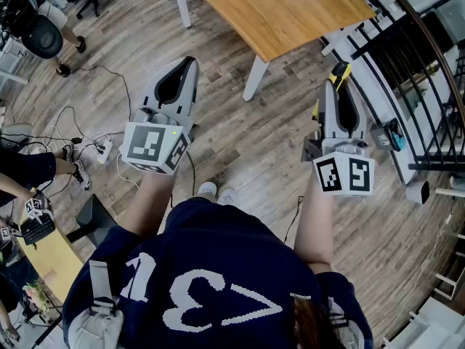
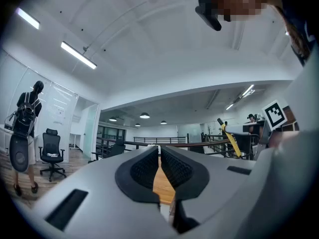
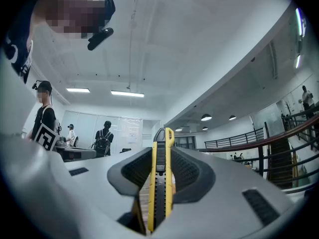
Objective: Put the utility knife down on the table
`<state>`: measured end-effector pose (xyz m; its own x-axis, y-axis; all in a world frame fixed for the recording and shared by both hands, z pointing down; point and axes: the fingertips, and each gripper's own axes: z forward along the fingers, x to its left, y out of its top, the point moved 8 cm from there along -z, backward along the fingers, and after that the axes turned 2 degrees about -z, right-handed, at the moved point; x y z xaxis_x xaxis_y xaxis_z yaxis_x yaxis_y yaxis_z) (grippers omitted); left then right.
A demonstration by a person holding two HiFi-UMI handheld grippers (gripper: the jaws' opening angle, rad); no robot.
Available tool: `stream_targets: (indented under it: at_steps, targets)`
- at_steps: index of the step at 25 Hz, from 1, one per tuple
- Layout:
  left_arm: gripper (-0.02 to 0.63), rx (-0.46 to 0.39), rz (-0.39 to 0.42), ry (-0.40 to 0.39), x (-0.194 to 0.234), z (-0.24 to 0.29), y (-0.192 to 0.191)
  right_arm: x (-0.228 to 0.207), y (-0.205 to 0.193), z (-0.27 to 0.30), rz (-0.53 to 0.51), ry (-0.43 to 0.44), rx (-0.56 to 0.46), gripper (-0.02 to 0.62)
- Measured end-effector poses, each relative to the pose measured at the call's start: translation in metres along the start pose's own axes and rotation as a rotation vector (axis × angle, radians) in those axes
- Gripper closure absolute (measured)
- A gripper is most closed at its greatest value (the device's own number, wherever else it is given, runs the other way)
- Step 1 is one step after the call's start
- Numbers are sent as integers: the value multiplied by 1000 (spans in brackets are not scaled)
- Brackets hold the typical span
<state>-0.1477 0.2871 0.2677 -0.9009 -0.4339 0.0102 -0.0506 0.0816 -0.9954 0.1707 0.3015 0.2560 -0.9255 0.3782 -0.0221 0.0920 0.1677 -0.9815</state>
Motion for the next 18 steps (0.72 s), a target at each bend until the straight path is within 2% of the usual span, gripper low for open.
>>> stream_targets:
  at_steps: [6,10,18]
  targets:
    - [578,9,-8,-18,-6,-31,5,26,13,-23,-11,0,-11,471]
    - [578,9,0,-25,-10,-41,7,32,17,-29,18,9,-6,471]
    - [578,-4,11,-22,10,-19,2,30,10,-5,42,13,-17,469]
